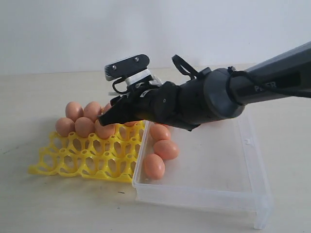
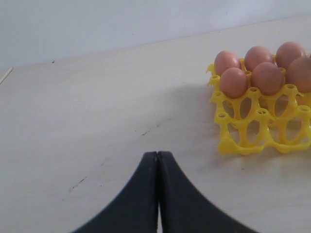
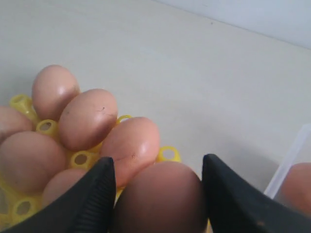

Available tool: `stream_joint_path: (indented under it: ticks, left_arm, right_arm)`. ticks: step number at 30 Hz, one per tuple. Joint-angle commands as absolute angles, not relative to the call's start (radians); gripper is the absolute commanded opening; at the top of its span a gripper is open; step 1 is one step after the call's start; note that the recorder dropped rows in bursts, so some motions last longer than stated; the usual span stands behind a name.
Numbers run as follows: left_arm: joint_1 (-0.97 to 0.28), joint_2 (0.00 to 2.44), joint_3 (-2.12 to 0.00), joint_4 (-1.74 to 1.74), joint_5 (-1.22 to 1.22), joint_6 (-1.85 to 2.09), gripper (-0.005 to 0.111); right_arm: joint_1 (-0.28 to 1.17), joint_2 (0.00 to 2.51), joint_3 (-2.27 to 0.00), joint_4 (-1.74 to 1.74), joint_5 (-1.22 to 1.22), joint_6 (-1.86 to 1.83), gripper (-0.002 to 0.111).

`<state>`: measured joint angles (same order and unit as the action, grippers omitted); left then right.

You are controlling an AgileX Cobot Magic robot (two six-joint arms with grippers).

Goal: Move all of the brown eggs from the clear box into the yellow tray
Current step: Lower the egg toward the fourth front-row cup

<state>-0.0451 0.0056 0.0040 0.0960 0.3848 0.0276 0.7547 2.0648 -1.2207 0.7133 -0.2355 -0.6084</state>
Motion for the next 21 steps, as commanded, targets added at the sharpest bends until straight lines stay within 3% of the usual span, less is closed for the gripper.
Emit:
stream_joint_path:
  ticks: [1,11,21]
  left_arm:
    - [-0.05,0.0,0.0,0.095,0.379,0.023,0.0]
    - [-0.05,0.0,0.0,0.095,0.379,0.023,0.0]
    - [-0.05,0.0,0.0,0.095,0.379,0.023,0.0]
  right_arm:
    - [0.756,1.988,-1.155,0.485,-0.328,-0.349,0.0]
    - [0.756,1.862,-0.998,0.052,-0.551,0.06,0.0]
    - [0.743,1.84,-0.881,-0.135,-0.569,0.097,0.0]
